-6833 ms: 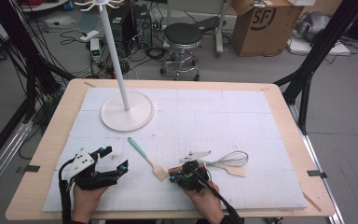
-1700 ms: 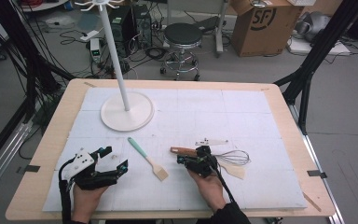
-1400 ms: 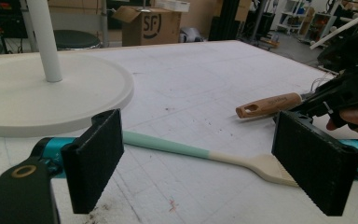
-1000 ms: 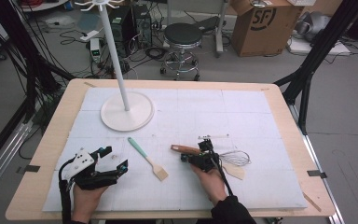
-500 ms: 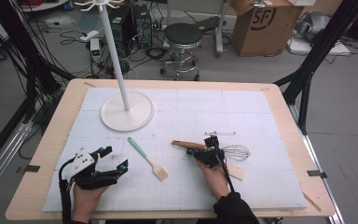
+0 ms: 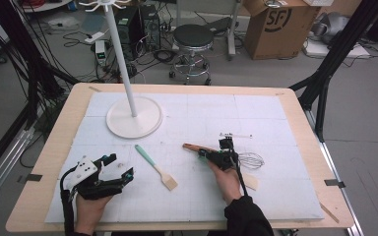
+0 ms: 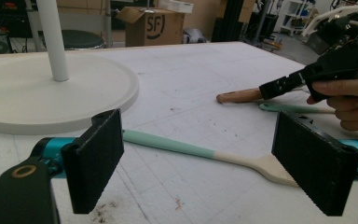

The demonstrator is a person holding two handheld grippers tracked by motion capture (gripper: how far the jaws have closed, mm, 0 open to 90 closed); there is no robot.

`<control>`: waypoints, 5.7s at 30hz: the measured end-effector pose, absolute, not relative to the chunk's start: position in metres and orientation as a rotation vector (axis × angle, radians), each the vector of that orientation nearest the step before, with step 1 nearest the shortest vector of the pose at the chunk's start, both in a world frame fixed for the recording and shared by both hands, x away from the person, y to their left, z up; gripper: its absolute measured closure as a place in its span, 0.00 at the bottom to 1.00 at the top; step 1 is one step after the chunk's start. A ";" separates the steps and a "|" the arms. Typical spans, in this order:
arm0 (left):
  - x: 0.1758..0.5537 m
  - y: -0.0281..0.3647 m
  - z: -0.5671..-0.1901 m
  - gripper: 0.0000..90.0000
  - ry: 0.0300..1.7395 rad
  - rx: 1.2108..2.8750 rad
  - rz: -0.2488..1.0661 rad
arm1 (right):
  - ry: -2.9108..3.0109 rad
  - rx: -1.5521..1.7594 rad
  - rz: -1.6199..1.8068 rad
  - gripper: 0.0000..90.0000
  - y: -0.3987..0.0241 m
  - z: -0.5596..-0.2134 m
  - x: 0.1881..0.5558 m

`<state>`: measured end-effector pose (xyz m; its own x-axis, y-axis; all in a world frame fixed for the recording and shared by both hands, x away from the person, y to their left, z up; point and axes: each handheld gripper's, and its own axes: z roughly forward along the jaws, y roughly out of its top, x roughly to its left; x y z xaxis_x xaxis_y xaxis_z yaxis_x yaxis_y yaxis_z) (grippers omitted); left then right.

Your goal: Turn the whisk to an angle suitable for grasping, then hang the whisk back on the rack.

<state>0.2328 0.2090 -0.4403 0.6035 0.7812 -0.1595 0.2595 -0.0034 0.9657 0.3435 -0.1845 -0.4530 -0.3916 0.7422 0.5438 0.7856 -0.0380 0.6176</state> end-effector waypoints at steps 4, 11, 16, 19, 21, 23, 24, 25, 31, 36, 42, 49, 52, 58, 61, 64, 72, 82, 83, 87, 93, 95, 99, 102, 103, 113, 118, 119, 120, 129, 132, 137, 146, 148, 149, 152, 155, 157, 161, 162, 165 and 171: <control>0.233 0.209 -0.441 0.19 0.898 1.570 0.514 | -2.140 -1.725 -1.433 1.00 -0.186 -0.451 0.349; 0.233 0.208 -0.440 0.19 0.898 1.567 0.516 | -2.174 -1.711 -1.434 1.00 -0.183 -0.450 0.347; 0.233 0.210 -0.441 0.19 0.900 1.565 0.510 | -2.250 -1.618 -1.549 0.97 -0.192 -0.436 0.327; 0.232 0.210 -0.440 0.19 0.899 1.565 0.509 | -2.263 -1.576 -1.629 0.82 -0.208 -0.431 0.314; 0.232 0.208 -0.440 0.19 0.895 1.568 0.510 | -2.313 -1.562 -1.642 0.65 -0.219 -0.428 0.306; 0.232 0.207 -0.440 0.19 0.894 1.574 0.511 | -2.314 -1.586 -1.659 0.57 -0.229 -0.427 0.300; 0.231 0.207 -0.440 0.19 0.893 1.575 0.512 | -2.298 -1.585 -1.678 0.55 -0.234 -0.426 0.297; 0.231 0.206 -0.440 0.19 0.894 1.574 0.513 | -2.283 -1.590 -1.694 0.53 -0.238 -0.426 0.295; 0.231 0.206 -0.440 0.19 0.894 1.581 0.518 | -2.236 -1.646 -1.730 0.44 -0.258 -0.427 0.287; 0.231 0.206 -0.440 0.19 0.897 1.581 0.521 | -2.206 -1.672 -1.770 0.40 -0.269 -0.426 0.284; 0.231 0.205 -0.440 0.19 0.896 1.584 0.520 | -2.202 -1.669 -1.784 0.40 -0.274 -0.424 0.282; 0.231 0.204 -0.440 0.19 0.894 1.591 0.520 | -2.327 -1.571 -1.695 0.40 -0.258 -0.418 0.301; 0.232 0.204 -0.440 0.19 0.895 1.590 0.520 | -2.375 -1.512 -1.602 0.44 -0.249 -0.416 0.316; 0.232 0.205 -0.441 0.19 0.896 1.584 0.516 | -2.398 -1.464 -1.480 0.50 -0.239 -0.415 0.346; 0.233 0.205 -0.441 0.19 0.892 1.585 0.513 | -2.396 -1.463 -1.420 0.50 -0.239 -0.418 0.356; 0.234 0.204 -0.442 0.19 0.891 1.589 0.506 | -2.422 -1.447 -1.355 0.50 -0.237 -0.421 0.363; 0.233 0.205 -0.441 0.19 0.895 1.583 0.506 | -2.472 -1.421 -1.206 0.56 -0.228 -0.431 0.373; 0.233 0.204 -0.441 0.19 0.891 1.585 0.506 | -2.526 -1.408 -1.089 0.59 -0.218 -0.441 0.375; 0.233 0.205 -0.441 0.19 0.892 1.583 0.505 | -2.531 -1.408 -1.083 0.60 -0.218 -0.441 0.375; 0.233 0.205 -0.441 0.19 0.893 1.584 0.505 | -2.589 -1.395 -1.037 0.61 -0.214 -0.438 0.373; 0.233 0.205 -0.441 0.19 0.892 1.582 0.509 | -2.655 -1.350 -0.983 0.64 -0.207 -0.436 0.374; 0.233 0.205 -0.441 0.19 0.893 1.582 0.508 | -2.656 -1.348 -0.984 0.64 -0.207 -0.436 0.374; 0.233 0.205 -0.441 0.19 0.892 1.582 0.507 | -2.673 -1.328 -0.972 0.65 -0.206 -0.435 0.373; 0.233 0.205 -0.441 0.19 0.891 1.585 0.506 | -2.675 -1.302 -0.973 0.67 -0.208 -0.436 0.375; 0.233 0.205 -0.441 0.19 0.889 1.585 0.505 | -2.673 -1.298 -0.961 0.68 -0.208 -0.435 0.375; 0.233 0.204 -0.441 0.19 0.893 1.587 0.505 | -2.763 -1.286 -0.792 0.69 -0.198 -0.428 0.381; 0.233 0.204 -0.441 0.19 0.892 1.586 0.505 | -2.836 -1.237 -0.697 0.70 -0.190 -0.425 0.383; 0.233 0.204 -0.441 0.19 0.892 1.587 0.508 | -2.849 -1.227 -0.674 0.71 -0.188 -0.425 0.383; 0.233 0.204 -0.441 0.19 0.892 1.589 0.509 | -2.872 -1.210 -0.646 0.71 -0.186 -0.424 0.384; 0.233 0.206 -0.441 0.19 0.899 1.579 0.507 | -2.922 -1.118 -0.560 0.80 -0.183 -0.421 0.388; 0.233 0.206 -0.441 0.19 0.900 1.583 0.509 | -2.915 -1.110 -0.526 0.80 -0.183 -0.420 0.389; 0.233 0.206 -0.441 0.19 0.900 1.584 0.510 | -2.925 -1.133 -0.537 0.80 -0.189 -0.415 0.391; 0.233 0.206 -0.441 0.19 0.897 1.574 0.503 | -2.893 -1.172 -0.819 0.81 -0.206 -0.382 0.384; 0.233 0.205 -0.441 0.19 0.900 1.578 0.507 | -2.898 -1.175 -0.883 0.81 -0.208 -0.377 0.382; 0.233 0.205 -0.441 0.19 0.901 1.577 0.507 | -2.899 -1.170 -0.906 0.81 -0.209 -0.375 0.381; 0.232 0.206 -0.441 0.19 0.898 1.575 0.510 | -2.895 -1.162 -1.009 0.81 -0.211 -0.368 0.378; 0.233 0.207 -0.441 0.19 0.901 1.571 0.508 | -2.866 -1.158 -1.146 0.81 -0.214 -0.360 0.377; 0.233 0.207 -0.441 0.19 0.900 1.570 0.508 | -2.841 -1.154 -1.226 0.81 -0.215 -0.356 0.376; 0.233 0.206 -0.441 0.19 0.895 1.570 0.506 | -2.763 -1.114 -1.417 0.81 -0.213 -0.346 0.372; 0.232 0.206 -0.440 0.19 0.895 1.569 0.506 | -2.752 -1.107 -1.449 0.81 -0.211 -0.342 0.372; 0.232 0.206 -0.440 0.19 0.891 1.566 0.507 | -2.706 -1.077 -1.528 0.81 -0.202 -0.330 0.372; 0.232 0.207 -0.440 0.19 0.894 1.559 0.505 | -2.571 -0.986 -1.711 0.80 -0.181 -0.309 0.372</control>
<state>0.2320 0.2074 -0.4402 0.6093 0.7754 -0.1658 0.2576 0.0041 0.9662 0.3722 -0.1806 -0.3092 -0.8104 0.5340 0.2413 0.4286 0.2595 0.8654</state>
